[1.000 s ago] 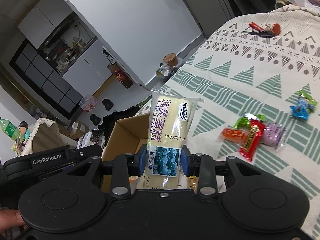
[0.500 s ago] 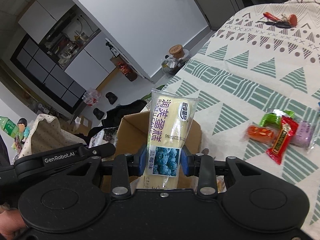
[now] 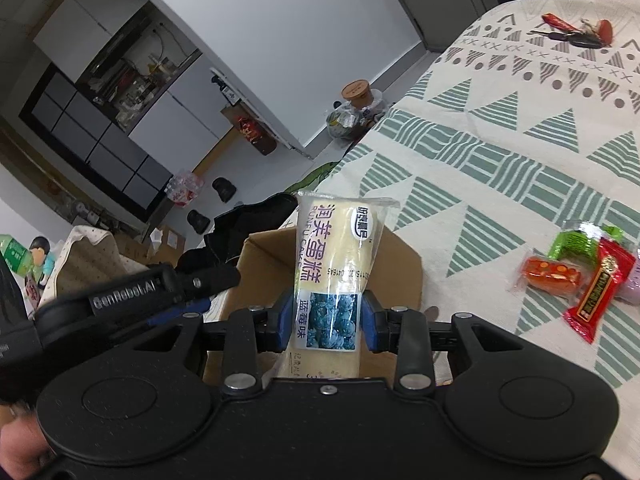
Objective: Organize snacks
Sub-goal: 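Carry the white packet into the box with the left gripper while the right gripper drops the cake bar in, then move both open grippers back from the box to the snack pile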
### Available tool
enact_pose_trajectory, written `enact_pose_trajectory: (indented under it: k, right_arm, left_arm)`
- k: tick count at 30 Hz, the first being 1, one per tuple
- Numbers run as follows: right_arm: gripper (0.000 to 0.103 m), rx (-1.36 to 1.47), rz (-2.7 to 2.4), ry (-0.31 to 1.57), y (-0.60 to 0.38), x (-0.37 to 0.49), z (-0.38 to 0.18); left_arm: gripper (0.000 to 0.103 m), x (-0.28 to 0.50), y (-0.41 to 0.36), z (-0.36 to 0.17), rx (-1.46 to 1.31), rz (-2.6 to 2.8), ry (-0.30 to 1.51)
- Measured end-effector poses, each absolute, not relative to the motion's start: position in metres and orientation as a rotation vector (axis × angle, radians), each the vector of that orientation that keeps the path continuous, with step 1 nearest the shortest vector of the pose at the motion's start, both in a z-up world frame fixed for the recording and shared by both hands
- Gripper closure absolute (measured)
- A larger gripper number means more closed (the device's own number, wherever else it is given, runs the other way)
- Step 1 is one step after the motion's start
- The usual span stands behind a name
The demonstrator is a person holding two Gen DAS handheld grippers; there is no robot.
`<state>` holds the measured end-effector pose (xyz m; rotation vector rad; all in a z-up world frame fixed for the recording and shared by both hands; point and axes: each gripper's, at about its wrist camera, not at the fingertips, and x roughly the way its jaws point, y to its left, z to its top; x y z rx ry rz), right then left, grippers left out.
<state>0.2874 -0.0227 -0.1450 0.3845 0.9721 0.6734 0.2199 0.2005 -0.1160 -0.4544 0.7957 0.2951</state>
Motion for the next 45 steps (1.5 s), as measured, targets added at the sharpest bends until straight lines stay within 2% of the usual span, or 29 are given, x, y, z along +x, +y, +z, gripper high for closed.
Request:
enact_pose_trajectory:
  k: [5,8,10,11,12,14,19,22,25,30,33,45]
  right_arm:
    - [0.069,0.381,0.673,0.961,-0.014,0.292,-0.144]
    - [0.069,0.412,0.689,0.96,-0.01,0.295,-0.142]
    - [0.064,0.432,0.691,0.942,-0.009,0.296,-0.14]
    - [0.058,0.436,0.694,0.933,-0.01,0.295,-0.138]
    - [0.047,0.435,0.693,0.931,-0.01,0.295,-0.137]
    - [0.045,0.431,0.685,0.913,-0.016,0.29,-0.13]
    - [0.045,0.389,0.628,0.922,-0.037,0.288,-0.115]
    - [0.039,0.367,0.594,0.922,-0.058,0.286,-0.107]
    - [0.038,0.344,0.56,0.921,-0.08,0.284,-0.102]
    - [0.022,0.298,0.511,0.901,-0.116,0.279,-0.093]
    - [0.021,0.276,0.485,0.887,-0.141,0.277,-0.089]
    - [0.023,0.28,0.406,0.872,-0.211,0.282,-0.098]
  left_arm:
    - [0.05,0.219,0.21,-0.114,-0.473,0.3,0.799]
    - [0.042,0.214,0.213,-0.113,-0.481,0.307,0.801]
    - [0.037,0.211,0.214,-0.112,-0.479,0.316,0.799]
    - [0.036,0.209,0.214,-0.111,-0.476,0.321,0.799]
    - [0.035,0.208,0.215,-0.111,-0.475,0.323,0.799]
    - [0.034,0.206,0.214,-0.109,-0.475,0.323,0.802]
    - [0.019,0.2,0.207,-0.105,-0.472,0.335,0.8]
    - [0.016,0.199,0.198,-0.102,-0.475,0.328,0.803]
    - [0.011,0.198,0.186,-0.099,-0.476,0.318,0.801]
    - [0.009,0.197,0.16,-0.092,-0.451,0.277,0.798]
    - [0.005,0.198,0.143,-0.089,-0.446,0.25,0.797]
    - [0.004,0.207,0.072,-0.086,-0.402,0.155,0.798]
